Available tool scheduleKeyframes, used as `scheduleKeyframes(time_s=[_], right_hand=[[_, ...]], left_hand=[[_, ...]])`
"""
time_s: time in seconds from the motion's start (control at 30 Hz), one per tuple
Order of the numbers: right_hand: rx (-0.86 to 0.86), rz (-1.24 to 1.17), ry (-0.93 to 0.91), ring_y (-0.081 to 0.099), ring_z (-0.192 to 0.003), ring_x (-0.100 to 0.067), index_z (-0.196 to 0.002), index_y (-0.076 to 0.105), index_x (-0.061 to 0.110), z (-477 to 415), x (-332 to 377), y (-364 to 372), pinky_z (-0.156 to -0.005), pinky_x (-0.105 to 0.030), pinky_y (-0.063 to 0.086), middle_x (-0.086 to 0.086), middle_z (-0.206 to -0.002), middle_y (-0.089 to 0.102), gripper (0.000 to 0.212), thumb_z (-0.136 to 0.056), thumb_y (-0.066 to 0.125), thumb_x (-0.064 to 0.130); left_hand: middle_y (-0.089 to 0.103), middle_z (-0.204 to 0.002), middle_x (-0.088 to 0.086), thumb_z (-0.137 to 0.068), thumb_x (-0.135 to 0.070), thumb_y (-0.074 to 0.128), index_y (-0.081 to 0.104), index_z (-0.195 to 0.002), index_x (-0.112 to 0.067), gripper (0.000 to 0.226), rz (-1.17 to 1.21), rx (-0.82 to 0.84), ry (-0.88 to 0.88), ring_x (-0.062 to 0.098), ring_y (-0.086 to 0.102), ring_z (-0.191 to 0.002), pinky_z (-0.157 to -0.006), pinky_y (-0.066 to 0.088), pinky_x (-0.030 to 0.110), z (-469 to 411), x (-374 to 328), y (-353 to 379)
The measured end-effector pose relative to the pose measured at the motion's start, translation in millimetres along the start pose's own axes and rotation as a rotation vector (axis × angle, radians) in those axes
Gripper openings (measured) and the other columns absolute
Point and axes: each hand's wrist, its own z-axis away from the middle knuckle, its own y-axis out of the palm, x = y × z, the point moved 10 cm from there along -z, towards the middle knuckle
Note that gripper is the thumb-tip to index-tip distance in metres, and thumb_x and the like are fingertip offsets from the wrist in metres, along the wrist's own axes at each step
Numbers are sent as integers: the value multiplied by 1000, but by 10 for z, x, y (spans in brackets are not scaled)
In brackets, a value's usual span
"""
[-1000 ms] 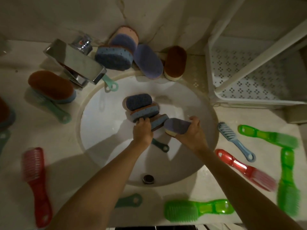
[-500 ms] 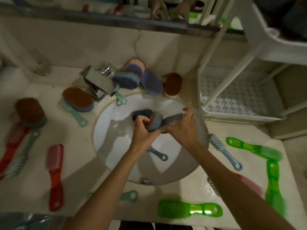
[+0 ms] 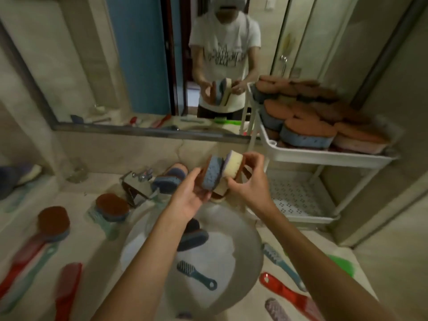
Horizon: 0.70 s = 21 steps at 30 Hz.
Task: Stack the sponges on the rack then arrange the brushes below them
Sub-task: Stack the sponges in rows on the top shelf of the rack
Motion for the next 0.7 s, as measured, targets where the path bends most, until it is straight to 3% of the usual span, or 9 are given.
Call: scheduleKeyframes(time_s=[0.1,0.2,0.3,0.4,0.53,0.63,0.7], right_hand=[[-14,-45,-88,49,-118,-9,-126,37,26,-116,336,-172,-95,-18,46,1,-128,49,63,-75,72,10],[41,-60,-163,44,-126,-13,-129,30,48,-199,593,-248,-102,-39,46,1,-138,42,62,-80,62,27],[126,-72,-165,34,-136,-17,-130,19,61,-273,702,-324,-106,-49,42,5,-148,29,70,-74,54,38],[163,9,-168,30,-136,-14,-135,11,58,-384,773,-466,-109,-47,37,14,-139,28,81,-69,52,34],[108,146,-207,35,-127,-11,-143,13,44,-529,865,-705,-105,-35,38,12,-132,34,84,-73,57,30],[-42,100,-151,48,-114,-10,-138,31,28,-680,870,-1028,-93,-28,47,4,-127,47,71,-78,68,22],[-186,15,-62,54,-98,-9,-119,36,20,-785,803,-1302,-82,-24,52,7,-109,52,52,-80,70,21]], left_hand=[[61,-109,13,-94,-40,44,58,-112,-17,33,64,98,-38,28,57,-96,-85,47,41,137,-69,303],[59,-115,16,-92,-44,43,58,-112,-18,36,89,177,-52,32,54,-108,-95,43,45,247,-150,639],[60,-108,17,-93,-43,42,60,-106,-14,36,105,221,-58,31,55,-98,-90,43,43,294,-258,926],[59,-113,18,-94,-35,43,57,-115,-10,35,151,260,-12,31,56,-100,-94,42,45,336,-411,1173],[59,-107,18,-95,-23,43,56,-105,-6,24,215,322,57,29,55,-98,-95,41,42,322,-702,1476],[55,-123,17,-90,-11,52,51,-122,-6,33,168,268,130,29,55,-106,-93,42,38,201,-928,1642],[53,-129,17,-88,-6,53,47,-130,-6,42,67,230,161,30,50,-120,-95,42,37,101,-994,1795]])
